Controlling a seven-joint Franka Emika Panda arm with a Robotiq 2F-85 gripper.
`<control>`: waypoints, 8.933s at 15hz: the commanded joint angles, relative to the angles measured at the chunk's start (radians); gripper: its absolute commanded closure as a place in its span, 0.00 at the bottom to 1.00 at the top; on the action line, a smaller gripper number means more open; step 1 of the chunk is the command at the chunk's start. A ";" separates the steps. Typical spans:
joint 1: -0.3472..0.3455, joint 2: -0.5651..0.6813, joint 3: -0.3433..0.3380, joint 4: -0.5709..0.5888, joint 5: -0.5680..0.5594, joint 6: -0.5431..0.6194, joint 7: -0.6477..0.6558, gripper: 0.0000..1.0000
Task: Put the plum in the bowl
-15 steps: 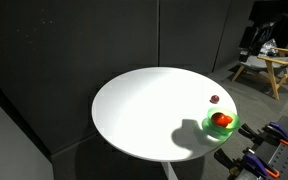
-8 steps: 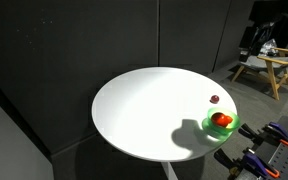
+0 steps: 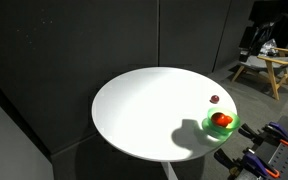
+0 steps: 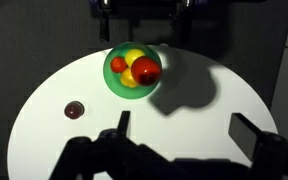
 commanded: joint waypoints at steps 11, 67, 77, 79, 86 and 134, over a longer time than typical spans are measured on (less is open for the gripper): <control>-0.016 0.053 -0.014 0.041 0.004 0.022 0.002 0.00; -0.196 0.886 -0.183 0.357 -0.022 0.551 -0.091 0.00; -0.210 1.049 -0.177 0.436 -0.019 0.626 -0.079 0.00; -0.212 1.071 -0.177 0.445 -0.017 0.631 -0.078 0.00; -0.205 1.081 -0.181 0.439 -0.036 0.623 -0.074 0.00; -0.264 1.340 -0.158 0.585 0.001 0.690 -0.082 0.67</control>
